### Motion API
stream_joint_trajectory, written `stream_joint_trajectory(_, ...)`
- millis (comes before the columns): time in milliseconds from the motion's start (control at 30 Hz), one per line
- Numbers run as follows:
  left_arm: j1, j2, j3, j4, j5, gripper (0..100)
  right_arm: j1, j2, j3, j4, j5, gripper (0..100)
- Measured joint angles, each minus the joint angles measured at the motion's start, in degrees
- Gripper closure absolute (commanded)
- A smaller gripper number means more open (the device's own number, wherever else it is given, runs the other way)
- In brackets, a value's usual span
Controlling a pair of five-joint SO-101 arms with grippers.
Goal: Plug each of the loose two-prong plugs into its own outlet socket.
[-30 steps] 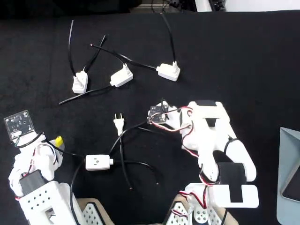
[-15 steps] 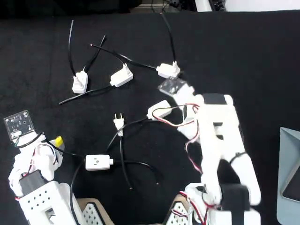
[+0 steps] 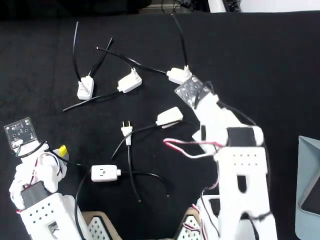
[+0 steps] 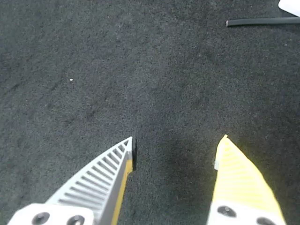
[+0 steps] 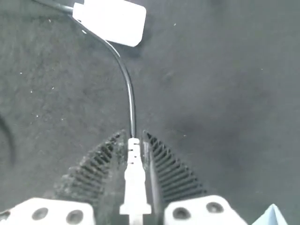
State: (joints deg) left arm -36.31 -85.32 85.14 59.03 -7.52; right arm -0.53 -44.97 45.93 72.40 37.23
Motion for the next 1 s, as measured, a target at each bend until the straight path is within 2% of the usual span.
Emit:
stream_joint_trajectory(133,0.0,0.0,0.0,0.0,0.0,72,0.0,-6.24,0.97,0.09,-0.35,98.7)
stream_joint_trajectory(333,0.0,0.0,0.0,0.0,0.0,72,0.0,-15.03,1.32,0.09,-5.01,98.7)
stream_joint_trajectory(500,0.0,0.0,0.0,0.0,0.0,72,-1.41,-16.09,6.15,-1.67,-8.88,98.7)
stream_joint_trajectory(767,0.0,0.0,0.0,0.0,0.0,72,-6.59,-7.56,16.0,-17.67,-16.44,98.7)
stream_joint_trajectory(1000,0.0,0.0,0.0,0.0,0.0,72,-7.65,9.05,16.18,-28.57,-21.1,98.6)
